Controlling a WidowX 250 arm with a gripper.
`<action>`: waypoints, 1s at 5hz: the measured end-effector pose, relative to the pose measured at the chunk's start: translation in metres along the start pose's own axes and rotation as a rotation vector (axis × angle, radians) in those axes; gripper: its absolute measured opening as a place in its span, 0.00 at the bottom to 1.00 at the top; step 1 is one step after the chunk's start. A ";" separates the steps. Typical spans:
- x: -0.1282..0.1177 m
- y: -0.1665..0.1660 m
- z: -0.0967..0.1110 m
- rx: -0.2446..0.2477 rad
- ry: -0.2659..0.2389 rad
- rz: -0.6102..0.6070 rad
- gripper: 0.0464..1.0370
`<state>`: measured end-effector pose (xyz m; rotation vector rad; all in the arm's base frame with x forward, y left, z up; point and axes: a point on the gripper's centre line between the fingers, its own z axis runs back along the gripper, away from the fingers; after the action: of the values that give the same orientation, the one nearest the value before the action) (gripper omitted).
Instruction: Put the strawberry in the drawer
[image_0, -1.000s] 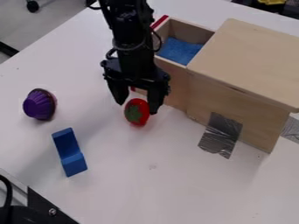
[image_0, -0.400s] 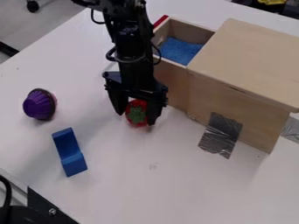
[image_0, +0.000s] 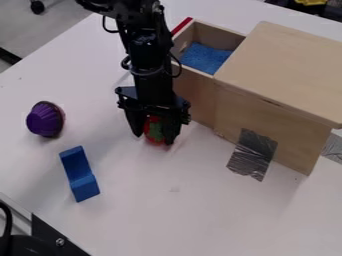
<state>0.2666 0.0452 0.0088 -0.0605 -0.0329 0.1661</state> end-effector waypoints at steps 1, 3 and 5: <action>-0.001 0.002 -0.001 -0.005 -0.006 0.020 0.70; -0.008 0.000 0.016 -0.024 -0.041 0.039 0.70; -0.006 -0.005 0.068 -0.088 -0.109 0.077 0.70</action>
<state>0.2590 0.0428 0.0771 -0.1405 -0.1464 0.2448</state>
